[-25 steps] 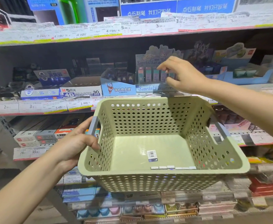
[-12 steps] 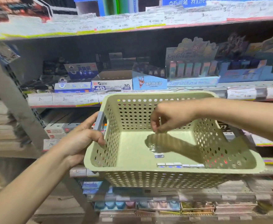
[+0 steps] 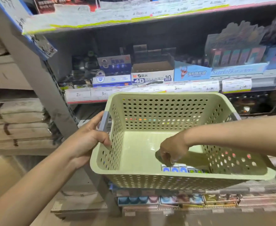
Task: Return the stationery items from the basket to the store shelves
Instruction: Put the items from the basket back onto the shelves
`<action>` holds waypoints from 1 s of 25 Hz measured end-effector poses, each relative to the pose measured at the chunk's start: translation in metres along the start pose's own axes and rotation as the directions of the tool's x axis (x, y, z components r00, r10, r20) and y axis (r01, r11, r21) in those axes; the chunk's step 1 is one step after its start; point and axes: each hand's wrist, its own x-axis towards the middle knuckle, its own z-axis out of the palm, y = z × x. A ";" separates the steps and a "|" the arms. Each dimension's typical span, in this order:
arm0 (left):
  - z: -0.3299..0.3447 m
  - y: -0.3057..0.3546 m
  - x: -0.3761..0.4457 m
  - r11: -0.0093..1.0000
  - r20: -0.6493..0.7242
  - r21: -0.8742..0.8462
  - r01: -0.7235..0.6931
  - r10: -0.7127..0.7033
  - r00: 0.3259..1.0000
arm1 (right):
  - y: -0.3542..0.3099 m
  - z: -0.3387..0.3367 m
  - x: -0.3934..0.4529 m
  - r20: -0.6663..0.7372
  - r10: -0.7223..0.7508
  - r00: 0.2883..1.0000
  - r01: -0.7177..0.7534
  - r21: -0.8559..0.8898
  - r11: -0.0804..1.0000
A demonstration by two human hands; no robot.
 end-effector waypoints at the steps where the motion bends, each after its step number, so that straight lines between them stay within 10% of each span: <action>1: -0.005 -0.001 -0.001 1.000 -0.005 0.002 0.001 0.000 1.000 | -0.005 -0.001 0.001 -0.006 -0.011 1.000 0.011 -0.002 1.000; 25: -0.043 -0.012 0.007 0.994 -0.099 -0.110 -0.013 0.002 0.995 | -0.009 -0.035 0.038 -0.089 -0.087 0.992 0.107 0.254 0.961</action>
